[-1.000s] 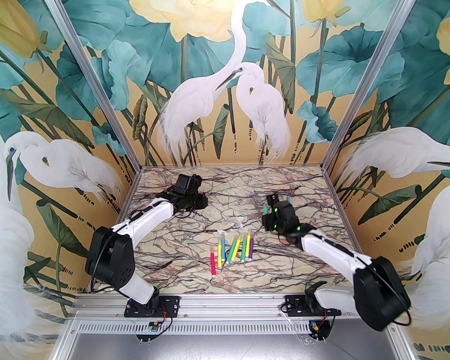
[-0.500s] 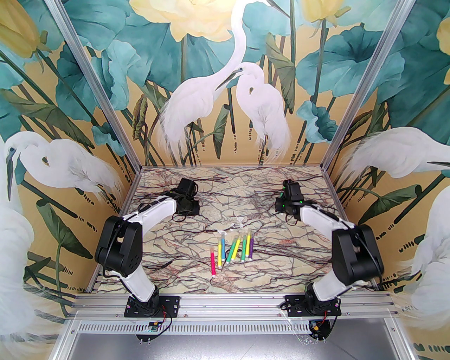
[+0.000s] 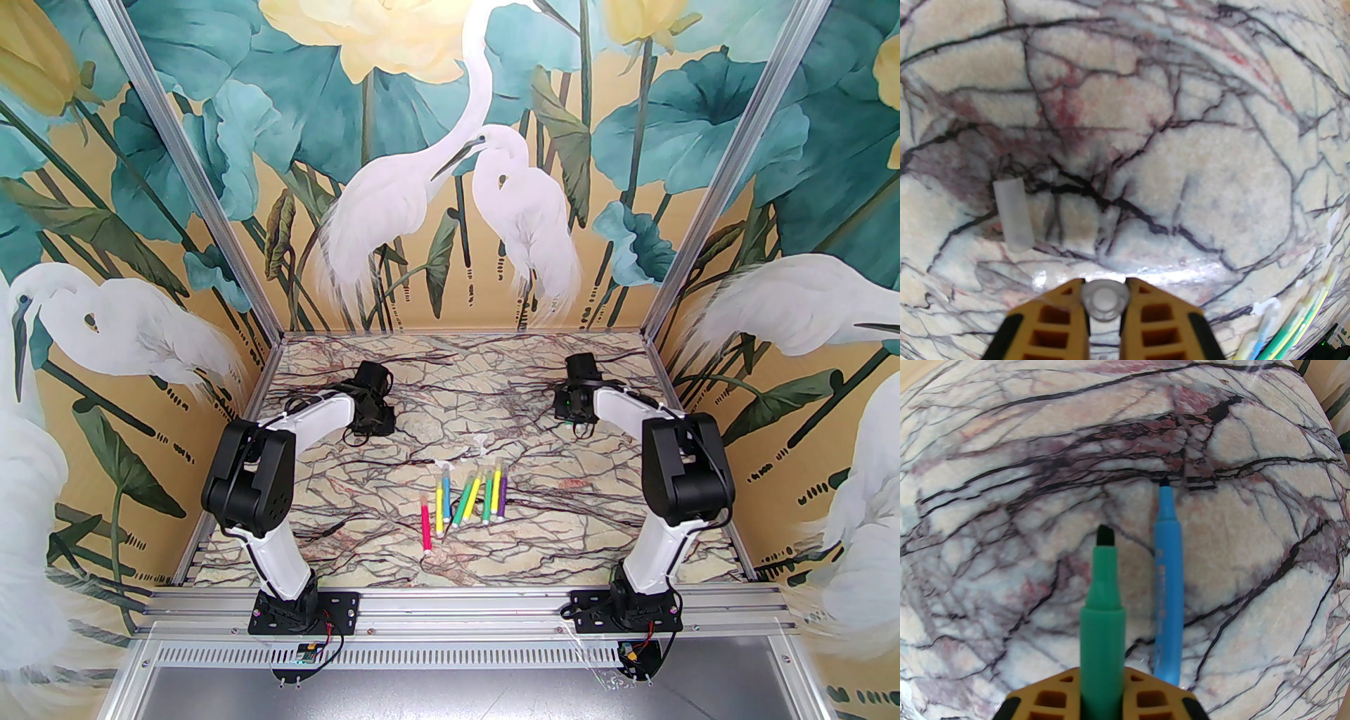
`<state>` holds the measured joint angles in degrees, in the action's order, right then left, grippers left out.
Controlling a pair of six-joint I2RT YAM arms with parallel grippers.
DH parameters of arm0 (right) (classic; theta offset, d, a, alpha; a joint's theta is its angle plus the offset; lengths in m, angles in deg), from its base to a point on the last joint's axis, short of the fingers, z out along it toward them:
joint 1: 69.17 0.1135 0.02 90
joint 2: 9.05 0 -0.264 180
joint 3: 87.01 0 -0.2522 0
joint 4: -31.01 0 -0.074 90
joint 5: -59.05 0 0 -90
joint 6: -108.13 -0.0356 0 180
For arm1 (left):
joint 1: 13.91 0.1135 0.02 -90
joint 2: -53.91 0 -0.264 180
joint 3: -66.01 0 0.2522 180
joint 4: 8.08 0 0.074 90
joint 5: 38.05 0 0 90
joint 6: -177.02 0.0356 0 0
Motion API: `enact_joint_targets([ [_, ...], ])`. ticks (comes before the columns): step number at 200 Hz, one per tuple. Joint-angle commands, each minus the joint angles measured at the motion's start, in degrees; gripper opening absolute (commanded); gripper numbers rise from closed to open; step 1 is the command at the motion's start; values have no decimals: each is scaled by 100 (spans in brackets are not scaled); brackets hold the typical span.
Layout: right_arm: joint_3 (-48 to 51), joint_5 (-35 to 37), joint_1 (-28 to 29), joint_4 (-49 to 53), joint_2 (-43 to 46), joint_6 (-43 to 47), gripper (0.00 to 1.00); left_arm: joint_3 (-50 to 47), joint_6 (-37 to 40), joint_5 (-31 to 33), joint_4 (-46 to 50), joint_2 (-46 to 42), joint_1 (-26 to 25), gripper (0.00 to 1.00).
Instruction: Open the pen caps
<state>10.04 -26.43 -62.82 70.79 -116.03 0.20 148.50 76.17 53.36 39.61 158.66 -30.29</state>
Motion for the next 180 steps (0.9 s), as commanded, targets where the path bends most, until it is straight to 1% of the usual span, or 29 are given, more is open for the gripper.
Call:
enact_joint_targets([
  [1, -283, 11, -90, 328, -229, 77, 10, 43, 92, -97, -62, 166, 47, 3],
  [31, -599, -64, -146, 501, -493, 115, 12, 18, 106, -89, -95, 169, 48, 6],
  [63, -827, -141, -187, 652, -701, 123, 14, 9, 127, -97, -96, 190, 47, 6],
  [122, -939, -207, -211, 766, -847, 88, 20, 122, 145, -99, -101, 389, 86, 7],
  [140, -998, -214, -205, 805, -894, 84, 24, 168, 153, -115, -102, 431, 108, 7],
  [180, -1001, -204, -239, 832, -924, 37, 25, 168, 187, -97, -86, 434, 152, 7],
])
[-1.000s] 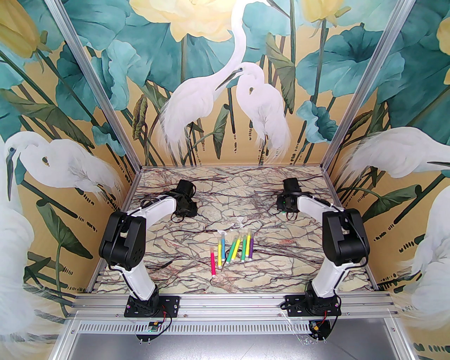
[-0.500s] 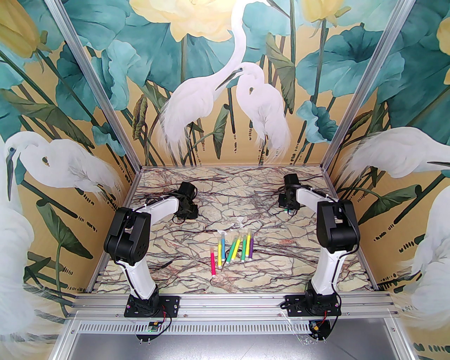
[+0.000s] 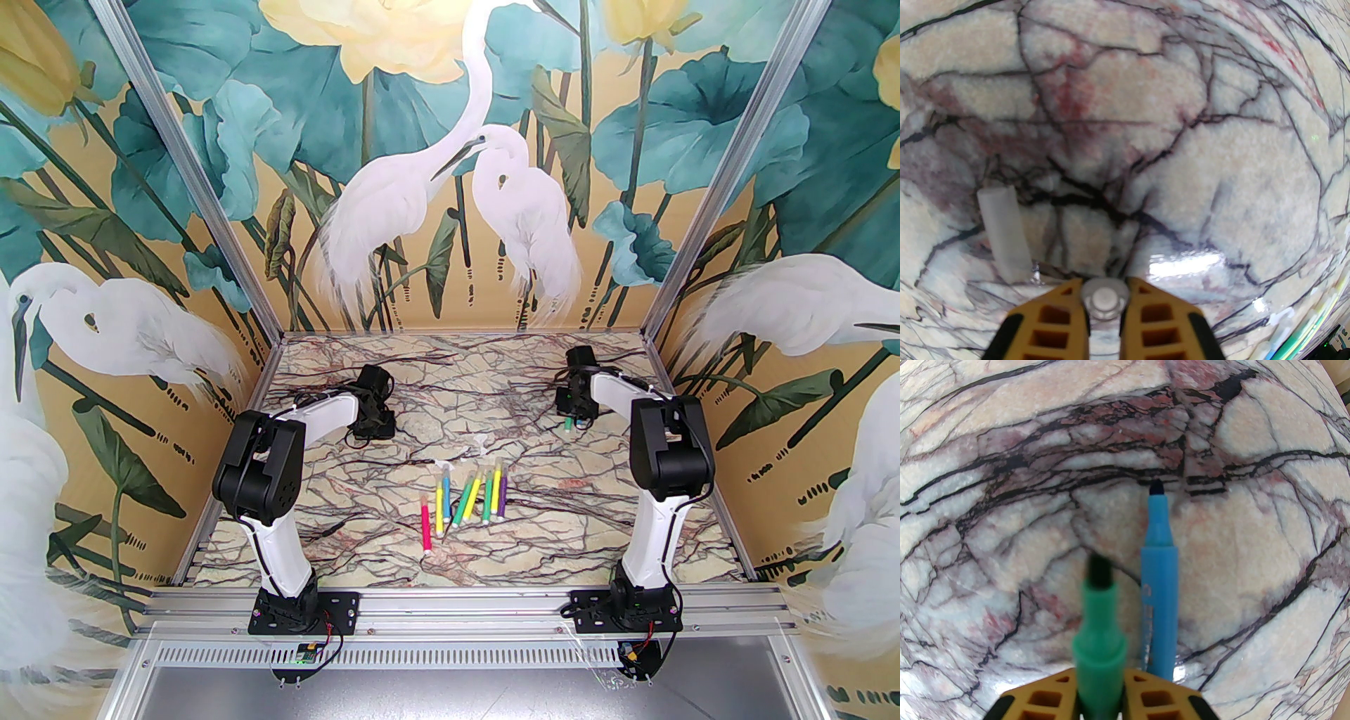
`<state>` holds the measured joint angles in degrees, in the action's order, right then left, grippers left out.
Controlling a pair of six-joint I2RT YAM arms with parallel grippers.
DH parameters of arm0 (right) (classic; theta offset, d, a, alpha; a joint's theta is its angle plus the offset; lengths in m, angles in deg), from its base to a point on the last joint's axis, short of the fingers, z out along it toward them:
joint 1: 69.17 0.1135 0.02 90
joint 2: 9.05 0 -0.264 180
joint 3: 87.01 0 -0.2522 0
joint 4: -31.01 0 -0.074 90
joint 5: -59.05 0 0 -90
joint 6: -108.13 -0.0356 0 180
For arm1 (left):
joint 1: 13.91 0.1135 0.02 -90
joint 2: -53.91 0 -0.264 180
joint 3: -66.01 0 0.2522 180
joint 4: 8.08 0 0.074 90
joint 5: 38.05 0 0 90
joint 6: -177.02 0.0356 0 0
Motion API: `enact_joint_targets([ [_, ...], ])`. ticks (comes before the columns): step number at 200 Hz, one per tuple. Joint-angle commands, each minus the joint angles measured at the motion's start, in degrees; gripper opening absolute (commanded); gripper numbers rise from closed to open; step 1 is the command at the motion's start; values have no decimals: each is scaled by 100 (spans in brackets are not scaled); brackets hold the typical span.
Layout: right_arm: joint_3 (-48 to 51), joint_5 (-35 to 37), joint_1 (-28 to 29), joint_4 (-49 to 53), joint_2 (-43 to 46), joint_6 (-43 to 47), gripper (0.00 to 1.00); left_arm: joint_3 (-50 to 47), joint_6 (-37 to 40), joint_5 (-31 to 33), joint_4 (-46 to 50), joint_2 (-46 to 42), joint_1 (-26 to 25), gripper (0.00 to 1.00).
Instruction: Open the pen caps
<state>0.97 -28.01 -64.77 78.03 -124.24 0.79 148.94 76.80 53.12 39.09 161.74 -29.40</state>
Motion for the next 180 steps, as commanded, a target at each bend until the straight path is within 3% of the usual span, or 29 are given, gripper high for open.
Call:
enact_joint_targets([
  [1, -94, -47, -45, 105, -102, -25, 25, 128, 124, -77, -35, 125, 63, 7],
  [68, 132, 22, -54, -13, 138, 2, 31, 176, 180, -51, 16, 146, 116, 11],
  [103, 442, -18, -11, -158, 601, 99, 37, 336, 221, 64, 117, 211, 129, 12],
  [180, 988, 40, 451, -294, 1585, 241, 42, 572, 238, 167, 295, 362, 134, 20],
])
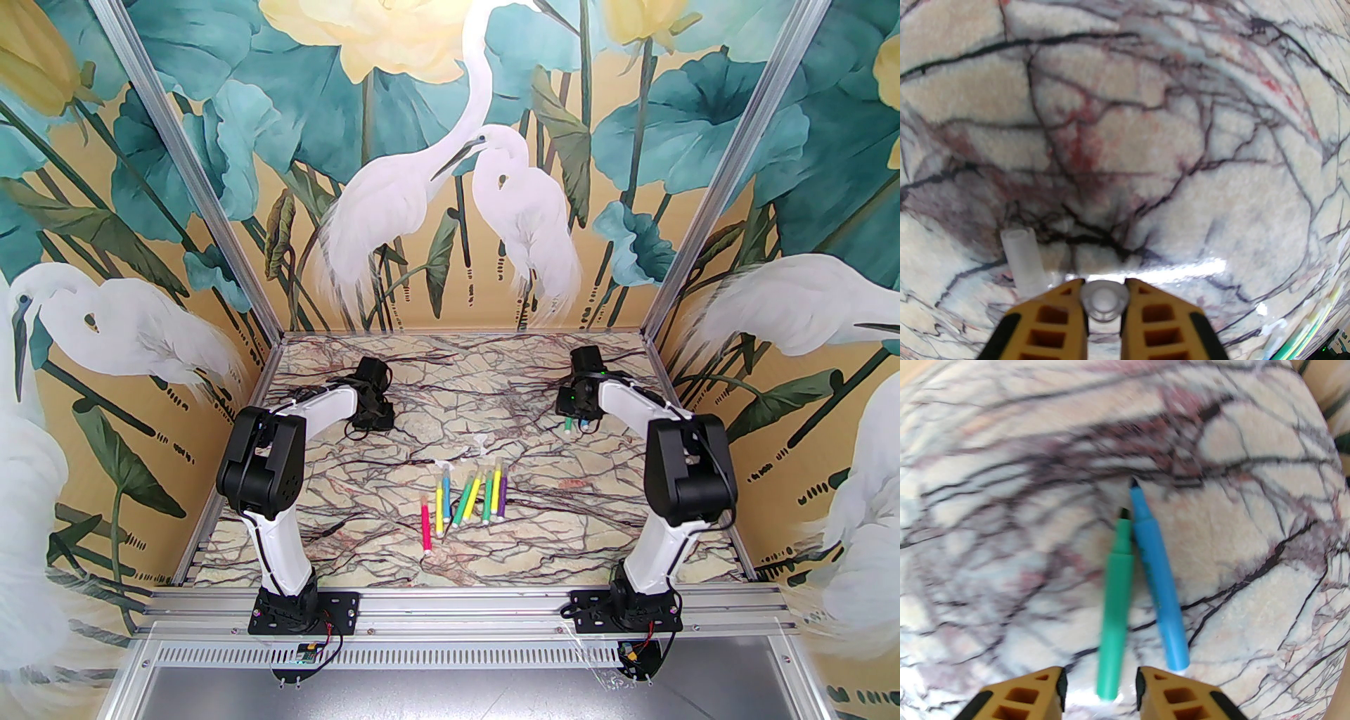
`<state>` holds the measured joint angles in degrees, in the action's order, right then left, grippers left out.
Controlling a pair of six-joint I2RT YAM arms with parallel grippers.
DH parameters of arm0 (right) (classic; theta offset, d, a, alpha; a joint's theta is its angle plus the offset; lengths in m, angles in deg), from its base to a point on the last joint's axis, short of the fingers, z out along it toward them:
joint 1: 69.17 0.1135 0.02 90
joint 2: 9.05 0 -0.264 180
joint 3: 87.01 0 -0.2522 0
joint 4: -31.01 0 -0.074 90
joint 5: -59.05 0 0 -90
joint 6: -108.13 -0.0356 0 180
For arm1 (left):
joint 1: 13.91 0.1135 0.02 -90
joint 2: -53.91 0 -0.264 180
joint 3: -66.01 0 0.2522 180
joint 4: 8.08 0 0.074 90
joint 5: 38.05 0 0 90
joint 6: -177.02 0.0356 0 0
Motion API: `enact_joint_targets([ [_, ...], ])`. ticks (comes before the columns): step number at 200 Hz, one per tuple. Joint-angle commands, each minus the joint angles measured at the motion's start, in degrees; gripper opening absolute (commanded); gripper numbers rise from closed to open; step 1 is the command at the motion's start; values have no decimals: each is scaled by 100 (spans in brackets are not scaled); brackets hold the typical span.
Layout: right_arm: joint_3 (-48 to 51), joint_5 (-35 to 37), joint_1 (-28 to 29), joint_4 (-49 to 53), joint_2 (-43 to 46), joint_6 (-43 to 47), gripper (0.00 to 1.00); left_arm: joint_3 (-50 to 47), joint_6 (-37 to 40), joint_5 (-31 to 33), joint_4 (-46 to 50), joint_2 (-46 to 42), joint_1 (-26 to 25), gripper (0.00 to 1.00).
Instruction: Open the pen caps
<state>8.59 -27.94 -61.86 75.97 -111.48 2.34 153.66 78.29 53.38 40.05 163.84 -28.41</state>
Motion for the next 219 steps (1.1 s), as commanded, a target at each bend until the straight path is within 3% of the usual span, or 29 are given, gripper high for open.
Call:
enact_joint_targets([
  [1, 230, 33, 167, -93, 323, 90, 42, 100, 86, 144, 196, 152, 35, 20],
  [152, 1356, -115, 675, -111, 1578, -121, 43, -67, 47, 181, 134, 227, 33, 26],
  [219, 1881, -297, 1138, -119, 1908, -447, 44, -164, -4, -244, 123, -306, 37, 34],
])
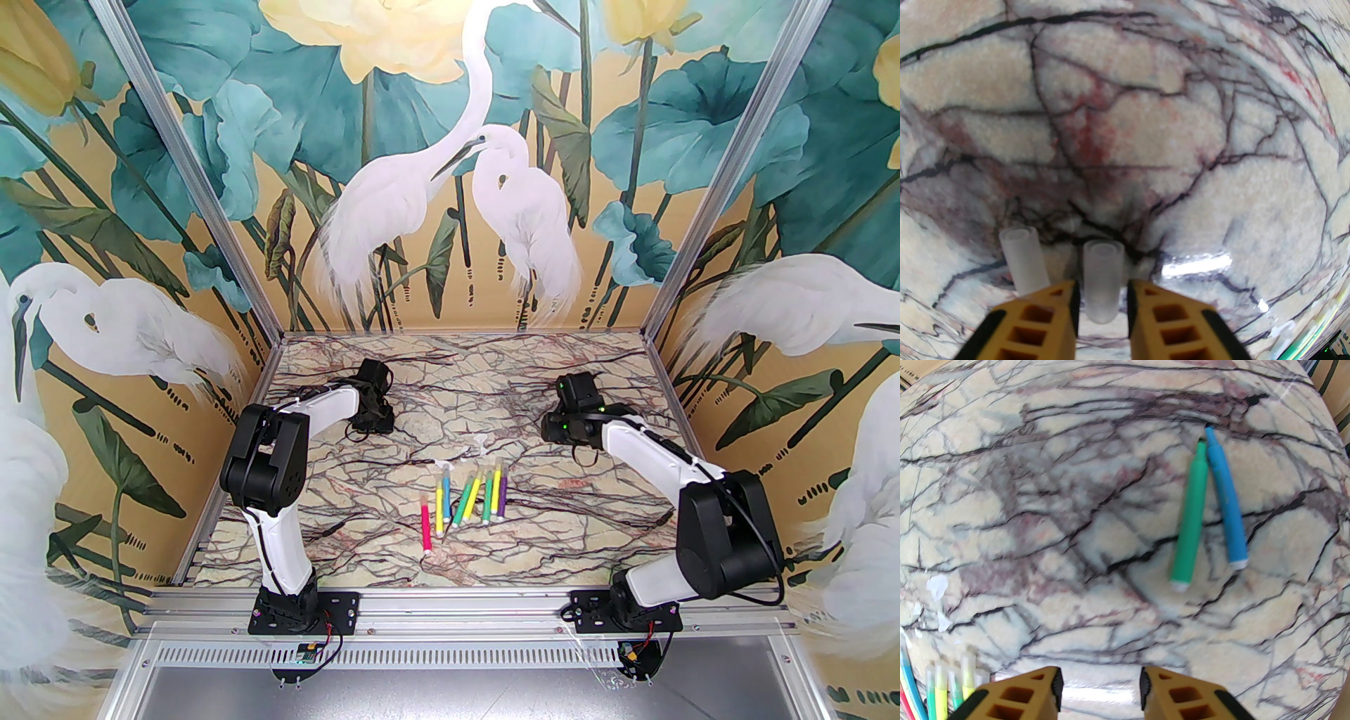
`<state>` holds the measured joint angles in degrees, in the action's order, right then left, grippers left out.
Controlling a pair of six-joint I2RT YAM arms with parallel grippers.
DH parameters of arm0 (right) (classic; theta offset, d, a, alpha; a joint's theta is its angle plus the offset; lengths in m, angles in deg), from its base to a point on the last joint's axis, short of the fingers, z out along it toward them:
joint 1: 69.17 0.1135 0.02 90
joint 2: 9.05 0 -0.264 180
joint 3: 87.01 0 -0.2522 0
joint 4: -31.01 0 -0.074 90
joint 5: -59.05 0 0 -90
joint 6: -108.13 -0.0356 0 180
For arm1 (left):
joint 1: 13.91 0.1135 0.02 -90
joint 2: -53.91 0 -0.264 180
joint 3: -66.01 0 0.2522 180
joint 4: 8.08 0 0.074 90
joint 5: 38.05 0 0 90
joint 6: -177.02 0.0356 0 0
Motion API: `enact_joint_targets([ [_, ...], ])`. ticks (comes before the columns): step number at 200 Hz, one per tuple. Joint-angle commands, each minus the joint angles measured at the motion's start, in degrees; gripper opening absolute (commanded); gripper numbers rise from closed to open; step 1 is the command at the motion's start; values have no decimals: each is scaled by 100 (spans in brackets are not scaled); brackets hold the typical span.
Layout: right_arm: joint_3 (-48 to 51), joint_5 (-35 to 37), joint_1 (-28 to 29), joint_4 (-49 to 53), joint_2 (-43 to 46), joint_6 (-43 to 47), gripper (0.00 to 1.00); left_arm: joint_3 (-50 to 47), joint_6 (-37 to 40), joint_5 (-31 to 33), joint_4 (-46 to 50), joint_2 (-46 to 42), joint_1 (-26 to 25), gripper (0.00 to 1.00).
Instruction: Open the pen caps
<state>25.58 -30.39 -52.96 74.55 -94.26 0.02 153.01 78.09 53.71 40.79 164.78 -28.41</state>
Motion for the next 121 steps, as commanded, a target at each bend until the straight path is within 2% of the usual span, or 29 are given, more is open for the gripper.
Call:
enact_joint_targets([
  [1, 189, -48, 273, 33, 199, -229, 44, -103, 15, -284, 53, -409, 36, 34],
  [31, 343, -49, 603, 98, 371, -445, 44, -202, 18, -539, 9, -814, 35, 41],
  [57, 481, -98, 887, 145, 535, -696, 44, -486, 88, -928, -285, -1293, 35, 51],
  [88, 641, -104, 1252, 169, 606, -1034, 45, -1188, 102, -1444, -1206, -2029, 35, 66],
  [121, 763, -123, 1609, 211, 529, -1288, 45, -1952, 21, -1864, -2053, -2645, 35, 74],
])
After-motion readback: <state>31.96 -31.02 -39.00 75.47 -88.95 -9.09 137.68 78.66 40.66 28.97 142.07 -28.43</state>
